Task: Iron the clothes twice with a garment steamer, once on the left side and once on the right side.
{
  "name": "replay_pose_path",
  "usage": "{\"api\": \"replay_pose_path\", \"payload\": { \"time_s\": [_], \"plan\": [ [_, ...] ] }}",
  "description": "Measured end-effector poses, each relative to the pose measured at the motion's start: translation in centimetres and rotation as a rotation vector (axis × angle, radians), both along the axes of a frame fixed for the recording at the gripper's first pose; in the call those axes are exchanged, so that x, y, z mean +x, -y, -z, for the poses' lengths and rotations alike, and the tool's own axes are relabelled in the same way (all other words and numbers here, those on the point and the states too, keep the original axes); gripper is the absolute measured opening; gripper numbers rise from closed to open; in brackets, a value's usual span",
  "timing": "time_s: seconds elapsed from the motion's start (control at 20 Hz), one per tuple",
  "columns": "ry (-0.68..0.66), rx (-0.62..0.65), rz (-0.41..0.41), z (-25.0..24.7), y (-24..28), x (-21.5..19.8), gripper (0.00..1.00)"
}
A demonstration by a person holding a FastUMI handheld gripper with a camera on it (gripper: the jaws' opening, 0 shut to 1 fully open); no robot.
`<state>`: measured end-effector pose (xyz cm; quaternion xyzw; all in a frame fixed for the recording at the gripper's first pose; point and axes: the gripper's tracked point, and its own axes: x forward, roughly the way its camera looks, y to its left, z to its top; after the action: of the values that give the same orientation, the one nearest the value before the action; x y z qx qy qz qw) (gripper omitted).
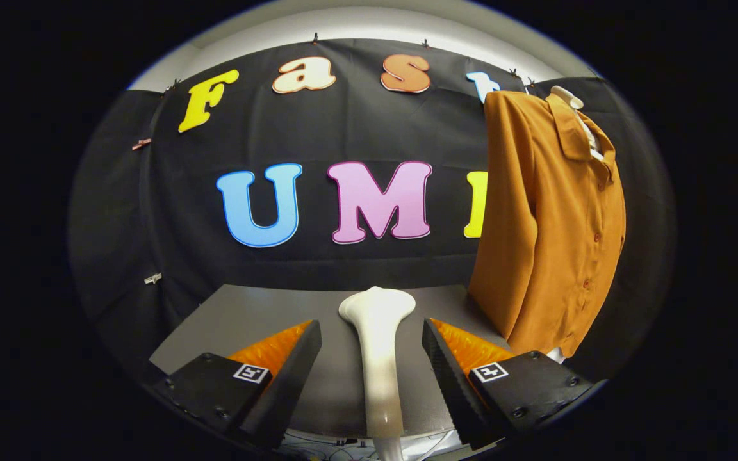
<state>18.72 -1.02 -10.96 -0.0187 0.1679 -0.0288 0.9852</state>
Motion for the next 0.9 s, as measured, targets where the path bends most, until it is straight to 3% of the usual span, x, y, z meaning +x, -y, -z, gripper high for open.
{"api": "replay_pose_path", "payload": {
  "time_s": [0.5, 0.7, 0.8, 0.9],
  "plan": [
    [-0.237, 0.003, 0.031, 6.6, 1.2, 3.0, 0.99],
    [-0.306, -0.022, 0.033, 8.3, 1.4, 2.9, 0.92],
    [-0.335, -0.034, 0.038, 8.6, 1.8, 2.8, 0.85],
    [-0.337, -0.026, 0.036, 8.9, 1.6, 2.9, 0.66]
  ]
}}
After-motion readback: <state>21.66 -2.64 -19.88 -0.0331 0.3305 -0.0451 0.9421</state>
